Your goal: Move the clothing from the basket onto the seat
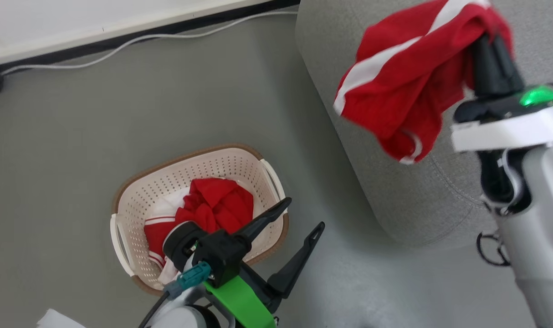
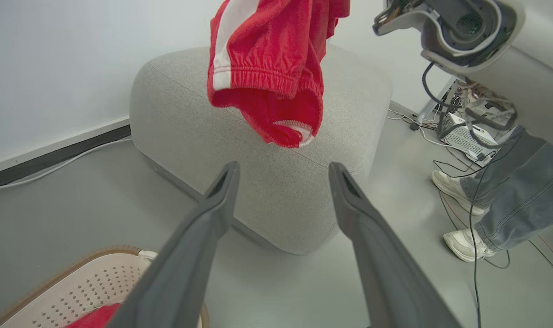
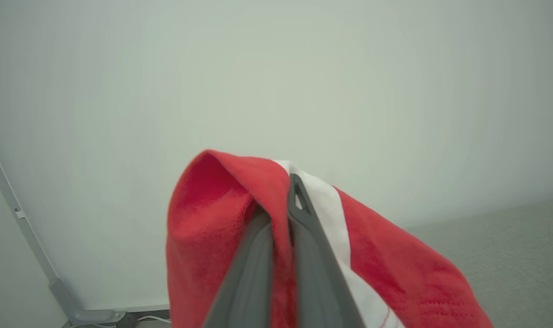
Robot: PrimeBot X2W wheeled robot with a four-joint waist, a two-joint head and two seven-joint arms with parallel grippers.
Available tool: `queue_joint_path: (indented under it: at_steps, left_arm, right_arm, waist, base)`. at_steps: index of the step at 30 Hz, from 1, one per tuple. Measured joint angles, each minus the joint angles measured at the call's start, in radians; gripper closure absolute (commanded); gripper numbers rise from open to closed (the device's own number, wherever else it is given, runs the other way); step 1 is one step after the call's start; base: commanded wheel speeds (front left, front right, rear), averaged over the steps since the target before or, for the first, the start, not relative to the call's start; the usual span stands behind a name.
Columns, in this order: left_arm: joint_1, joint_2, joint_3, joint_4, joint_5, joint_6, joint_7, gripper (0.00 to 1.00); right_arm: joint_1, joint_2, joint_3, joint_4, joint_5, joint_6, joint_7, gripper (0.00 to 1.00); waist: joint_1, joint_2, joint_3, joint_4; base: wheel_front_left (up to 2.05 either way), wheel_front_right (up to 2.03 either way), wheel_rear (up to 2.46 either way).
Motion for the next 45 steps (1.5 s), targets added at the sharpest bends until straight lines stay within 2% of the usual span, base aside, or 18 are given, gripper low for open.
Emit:
queue_joint_path:
  at_steps: [3, 8, 15, 25, 29, 33, 35, 36, 38, 40, 41, 45]
  left_arm:
    - [-0.019, 0.013, -0.002, -0.007, 0.017, 0.000, 0.018, 0.00]
    - [-0.051, 0.029, -0.003, -0.033, 0.046, 0.000, 0.046, 0.00]
    - [-0.072, 0.070, -0.017, -0.068, 0.058, 0.000, 0.098, 0.00]
    - [-0.091, 0.096, 0.013, -0.125, 0.085, 0.003, 0.131, 0.00]
    - [-0.094, 0.112, 0.028, -0.142, 0.096, 0.011, 0.141, 0.00]
    - [-0.126, 0.126, 0.044, -0.167, 0.109, 0.011, 0.149, 0.00]
    - [-0.151, 0.128, 0.055, -0.164, 0.110, 0.011, 0.147, 0.00]
    - [-0.160, 0.130, 0.060, -0.160, 0.110, 0.011, 0.145, 0.00]
    - [-0.172, 0.134, 0.067, -0.153, 0.110, 0.011, 0.137, 0.00]
    - [-0.178, 0.136, 0.072, -0.146, 0.110, 0.011, 0.126, 0.00]
    - [-0.181, 0.136, 0.075, -0.141, 0.110, 0.011, 0.120, 0.00]
    - [-0.210, 0.139, 0.085, -0.117, 0.115, 0.010, 0.086, 0.00]
  right_arm:
    - [-0.088, -0.041, -0.081, 0.014, 0.016, -0.010, 0.000, 1.00]
    - [-0.237, -0.099, -0.224, 0.074, 0.066, -0.045, 0.000, 1.00]
    - [-0.432, -0.109, -0.417, 0.175, 0.248, -0.097, 0.001, 1.00]
    - [-0.581, -0.209, -0.540, 0.333, 0.281, -0.131, 0.010, 1.00]
    - [-0.586, -0.218, -0.553, 0.391, 0.279, -0.134, 0.010, 1.00]
    - [-0.583, -0.187, -0.563, 0.479, 0.279, -0.142, 0.009, 1.00]
    - [-0.577, -0.153, -0.549, 0.522, 0.277, -0.141, 0.006, 0.84]
    - [-0.572, -0.135, -0.537, 0.542, 0.274, -0.141, 0.006, 0.83]
    - [-0.569, -0.111, -0.517, 0.569, 0.262, -0.140, 0.005, 0.57]
    - [-0.571, -0.107, -0.499, 0.574, 0.247, -0.127, 0.004, 0.17]
    - [-0.572, -0.109, -0.489, 0.575, 0.238, -0.118, 0.001, 0.02]
    - [-0.573, -0.122, -0.432, 0.584, 0.169, -0.082, 0.001, 0.00]
  waist:
    - [0.0000, 0.0000, 0.044, 0.008]
    - [0.0001, 0.0000, 0.115, 0.029]
    - [0.0001, 0.0000, 0.215, 0.058]
    - [0.0002, 0.0000, 0.360, 0.075]
    - [0.0002, 0.0000, 0.403, 0.074]
    - [0.0002, 0.0000, 0.461, 0.069]
    - [0.0002, 0.0000, 0.488, 0.065]
    - [0.0003, 0.0000, 0.500, 0.063]
    - [0.0003, 0.0000, 0.520, 0.059]
    - [0.0003, 0.0000, 0.532, 0.053]
    - [0.0003, 0.0000, 0.534, 0.050]
    - [0.0002, 0.0000, 0.521, 0.044]
  base:
    - [0.00, 0.00, 0.00]
    - [0.00, 0.00, 0.00]
    - [0.00, 0.00, 0.00]
    - [0.00, 0.00, 0.00]
    - [0.00, 0.00, 0.00]
    - [0.00, 0.00, 0.00]
    - [0.00, 0.00, 0.00]
    - [0.00, 0.00, 0.00]
    - [0.00, 0.00, 0.00]
    - [0.00, 0.00, 0.00]
    - [0.00, 0.00, 0.00]
    - [0.00, 0.00, 0.00]
